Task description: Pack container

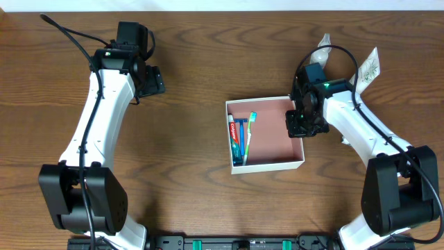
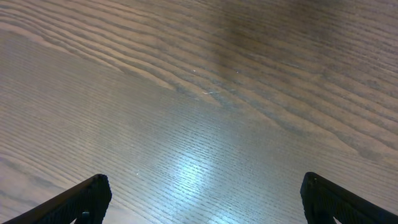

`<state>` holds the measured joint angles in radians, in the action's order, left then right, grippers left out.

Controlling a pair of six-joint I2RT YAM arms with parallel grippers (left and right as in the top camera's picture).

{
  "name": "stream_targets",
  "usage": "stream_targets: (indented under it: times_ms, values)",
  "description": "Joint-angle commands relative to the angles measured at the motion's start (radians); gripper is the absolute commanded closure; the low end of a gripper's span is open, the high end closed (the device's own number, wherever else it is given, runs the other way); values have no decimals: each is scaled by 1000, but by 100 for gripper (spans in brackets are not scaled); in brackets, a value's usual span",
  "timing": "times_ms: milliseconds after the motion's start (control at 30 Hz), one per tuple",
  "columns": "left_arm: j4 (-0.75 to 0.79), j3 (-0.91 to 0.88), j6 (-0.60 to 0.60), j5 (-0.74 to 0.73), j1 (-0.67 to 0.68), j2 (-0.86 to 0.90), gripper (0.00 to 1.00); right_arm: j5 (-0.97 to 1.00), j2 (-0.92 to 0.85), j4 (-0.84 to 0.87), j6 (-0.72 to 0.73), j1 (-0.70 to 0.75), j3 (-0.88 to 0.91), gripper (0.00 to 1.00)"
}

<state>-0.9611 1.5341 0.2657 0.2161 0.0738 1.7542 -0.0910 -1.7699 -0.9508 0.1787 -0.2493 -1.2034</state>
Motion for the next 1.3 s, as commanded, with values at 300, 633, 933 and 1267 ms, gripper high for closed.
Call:
stream_targets:
  times_ms: [300, 633, 933, 1267]
  values:
    - [0, 19, 10, -7, -3, -10, 2, -1, -3, 11, 90, -11, -19, 99]
    - [0, 19, 10, -6, -3, -10, 2, 3, -3, 18, 116, -21, -19, 98]
    - [0, 19, 10, -6, -3, -10, 2, 13, -2, -5, 112, -21, -39, 36]
    - [0, 19, 10, -6, -3, -10, 2, 13, -1, -336, 29, -21, -341, 28]
